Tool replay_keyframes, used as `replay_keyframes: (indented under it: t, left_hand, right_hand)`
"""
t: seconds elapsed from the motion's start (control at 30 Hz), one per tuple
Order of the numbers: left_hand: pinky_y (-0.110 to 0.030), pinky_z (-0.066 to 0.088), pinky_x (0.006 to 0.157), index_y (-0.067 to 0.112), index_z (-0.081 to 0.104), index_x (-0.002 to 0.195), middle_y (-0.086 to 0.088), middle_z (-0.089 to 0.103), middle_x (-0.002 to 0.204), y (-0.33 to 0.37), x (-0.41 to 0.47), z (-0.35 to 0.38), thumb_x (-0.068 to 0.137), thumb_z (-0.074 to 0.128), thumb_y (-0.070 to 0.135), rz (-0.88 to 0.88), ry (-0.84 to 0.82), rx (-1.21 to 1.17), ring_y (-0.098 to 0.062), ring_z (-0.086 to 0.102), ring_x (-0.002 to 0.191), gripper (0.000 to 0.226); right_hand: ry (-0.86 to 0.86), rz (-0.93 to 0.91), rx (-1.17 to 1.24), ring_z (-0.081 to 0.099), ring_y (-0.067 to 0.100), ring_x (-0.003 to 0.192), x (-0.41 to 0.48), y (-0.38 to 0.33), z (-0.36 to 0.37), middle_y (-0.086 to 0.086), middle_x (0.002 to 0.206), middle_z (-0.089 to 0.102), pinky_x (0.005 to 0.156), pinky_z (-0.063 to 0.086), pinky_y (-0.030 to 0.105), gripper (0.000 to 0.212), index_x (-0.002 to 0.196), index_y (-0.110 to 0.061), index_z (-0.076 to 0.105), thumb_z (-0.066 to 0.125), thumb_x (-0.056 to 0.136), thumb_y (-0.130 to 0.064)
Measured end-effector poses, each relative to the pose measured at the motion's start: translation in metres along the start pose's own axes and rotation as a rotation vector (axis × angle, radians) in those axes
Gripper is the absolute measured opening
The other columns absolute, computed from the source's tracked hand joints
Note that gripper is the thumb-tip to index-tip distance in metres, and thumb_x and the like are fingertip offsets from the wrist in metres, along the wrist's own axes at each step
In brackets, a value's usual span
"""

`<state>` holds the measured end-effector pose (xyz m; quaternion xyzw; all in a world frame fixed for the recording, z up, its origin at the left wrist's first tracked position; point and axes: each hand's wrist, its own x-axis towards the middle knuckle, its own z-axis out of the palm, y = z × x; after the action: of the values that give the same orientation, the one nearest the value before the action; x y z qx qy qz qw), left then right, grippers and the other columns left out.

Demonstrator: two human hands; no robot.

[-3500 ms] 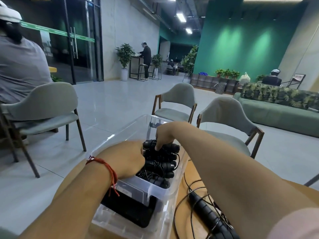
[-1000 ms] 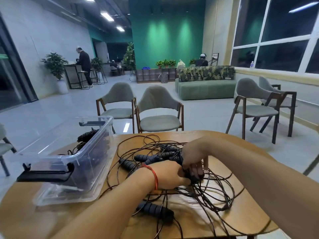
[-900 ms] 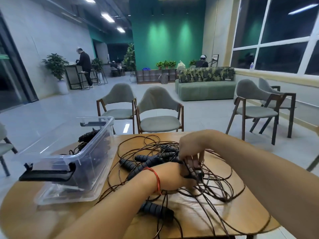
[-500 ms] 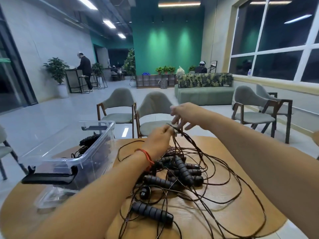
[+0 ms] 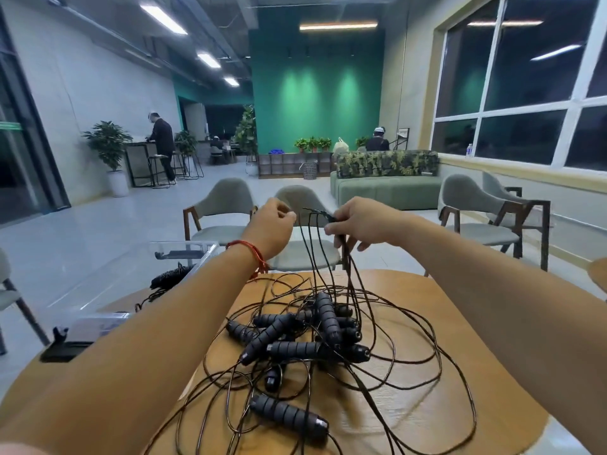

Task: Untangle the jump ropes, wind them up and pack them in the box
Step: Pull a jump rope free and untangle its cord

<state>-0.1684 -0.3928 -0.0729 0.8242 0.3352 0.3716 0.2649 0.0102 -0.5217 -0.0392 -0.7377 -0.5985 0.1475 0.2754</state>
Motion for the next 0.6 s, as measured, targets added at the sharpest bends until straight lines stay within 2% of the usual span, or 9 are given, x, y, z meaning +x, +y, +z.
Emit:
replay_keyframes:
  t: [0.07, 0.13, 0.2, 0.27, 0.3, 0.37, 0.43, 0.5, 0.6]
  left_hand:
    - [-0.045, 0.053, 0.103, 0.014, 0.052, 0.136, -0.008, 0.056, 0.129, -0.002, -0.003, 0.0, 0.103, 0.058, 0.028, 0.005, 0.061, 0.119, -0.024, 0.058, 0.116, 0.036]
    - [-0.04, 0.049, 0.108, 0.014, 0.05, 0.141, -0.007, 0.054, 0.137, -0.003, -0.012, 0.005, 0.101, 0.058, 0.021, 0.157, 0.103, 0.157, -0.023, 0.053, 0.127, 0.041]
    - [-0.036, 0.046, 0.112, 0.023, 0.047, 0.148, -0.002, 0.053, 0.147, -0.005, -0.024, 0.014, 0.099, 0.059, 0.016, 0.301, -0.046, 0.129, -0.018, 0.049, 0.136, 0.051]
    - [-0.041, 0.048, 0.112, 0.041, 0.043, 0.149, 0.005, 0.054, 0.15, -0.01, -0.034, 0.028, 0.095, 0.061, 0.02, 0.377, -0.312, 0.256, -0.016, 0.052, 0.135, 0.061]
    - [-0.045, 0.052, 0.107, 0.047, 0.044, 0.145, 0.007, 0.06, 0.144, -0.013, -0.038, 0.035, 0.095, 0.062, 0.026, 0.417, -0.406, 0.372, -0.018, 0.057, 0.129, 0.057]
    - [-0.046, 0.056, 0.098, 0.04, 0.056, 0.135, 0.003, 0.07, 0.125, -0.02, -0.042, 0.045, 0.101, 0.062, 0.031, 0.45, -0.452, 0.498, -0.023, 0.064, 0.112, 0.035]
    - [-0.045, 0.058, 0.092, 0.028, 0.067, 0.126, -0.003, 0.073, 0.112, -0.023, -0.039, 0.047, 0.107, 0.056, 0.035, 0.46, -0.374, 0.528, -0.027, 0.066, 0.102, 0.023]
    - [-0.045, 0.059, 0.086, 0.027, 0.071, 0.118, -0.004, 0.073, 0.1, -0.023, -0.034, 0.044, 0.108, 0.052, 0.042, 0.481, -0.292, 0.591, -0.027, 0.067, 0.092, 0.026]
    - [-0.044, 0.061, 0.081, 0.023, 0.075, 0.113, -0.001, 0.074, 0.091, -0.021, -0.025, 0.035, 0.108, 0.053, 0.042, 0.46, -0.214, 0.534, -0.021, 0.068, 0.083, 0.03]
  right_hand:
    - [0.007, 0.006, -0.115, 0.08, 0.023, 0.083, 0.001, 0.0, -0.006, -0.001, 0.088, 0.082, 0.07, 0.061, 0.036, 0.025, 0.103, -0.015, 0.075, 0.061, 0.108, -0.036]
    - [-0.096, 0.038, -0.206, 0.08, 0.019, 0.082, 0.0, -0.001, -0.008, -0.003, 0.098, 0.081, 0.071, 0.064, 0.033, 0.028, 0.105, -0.02, 0.078, 0.06, 0.107, -0.042]
    - [-0.287, 0.068, -0.284, 0.08, 0.016, 0.087, -0.005, -0.002, -0.005, -0.003, 0.113, 0.078, 0.077, 0.066, 0.034, 0.029, 0.109, -0.025, 0.08, 0.061, 0.107, -0.046]
    - [-0.443, 0.1, -0.346, 0.08, 0.015, 0.09, -0.01, -0.002, 0.001, -0.002, 0.118, 0.078, 0.083, 0.066, 0.037, 0.027, 0.111, -0.024, 0.081, 0.063, 0.105, -0.044]
    - [-0.471, 0.118, -0.367, 0.08, 0.014, 0.089, -0.012, -0.002, 0.003, -0.001, 0.115, 0.079, 0.083, 0.066, 0.037, 0.026, 0.111, -0.022, 0.081, 0.064, 0.105, -0.042]
    - [-0.452, 0.154, -0.401, 0.08, 0.014, 0.083, -0.015, 0.001, 0.006, -0.001, 0.102, 0.082, 0.078, 0.065, 0.035, 0.027, 0.107, -0.018, 0.081, 0.065, 0.105, -0.04]
    - [-0.408, 0.179, -0.427, 0.08, 0.013, 0.079, -0.017, 0.003, 0.003, -0.002, 0.095, 0.082, 0.074, 0.063, 0.033, 0.027, 0.103, -0.017, 0.081, 0.064, 0.105, -0.038]
    - [-0.346, 0.184, -0.469, 0.08, 0.013, 0.075, -0.018, 0.006, -0.002, -0.002, 0.093, 0.081, 0.069, 0.062, 0.032, 0.027, 0.097, -0.017, 0.08, 0.063, 0.106, -0.036]
    - [-0.219, 0.131, -0.54, 0.075, 0.017, 0.068, -0.012, 0.005, -0.007, 0.002, 0.088, 0.078, 0.06, 0.058, 0.03, 0.03, 0.091, -0.015, 0.075, 0.059, 0.107, -0.034]
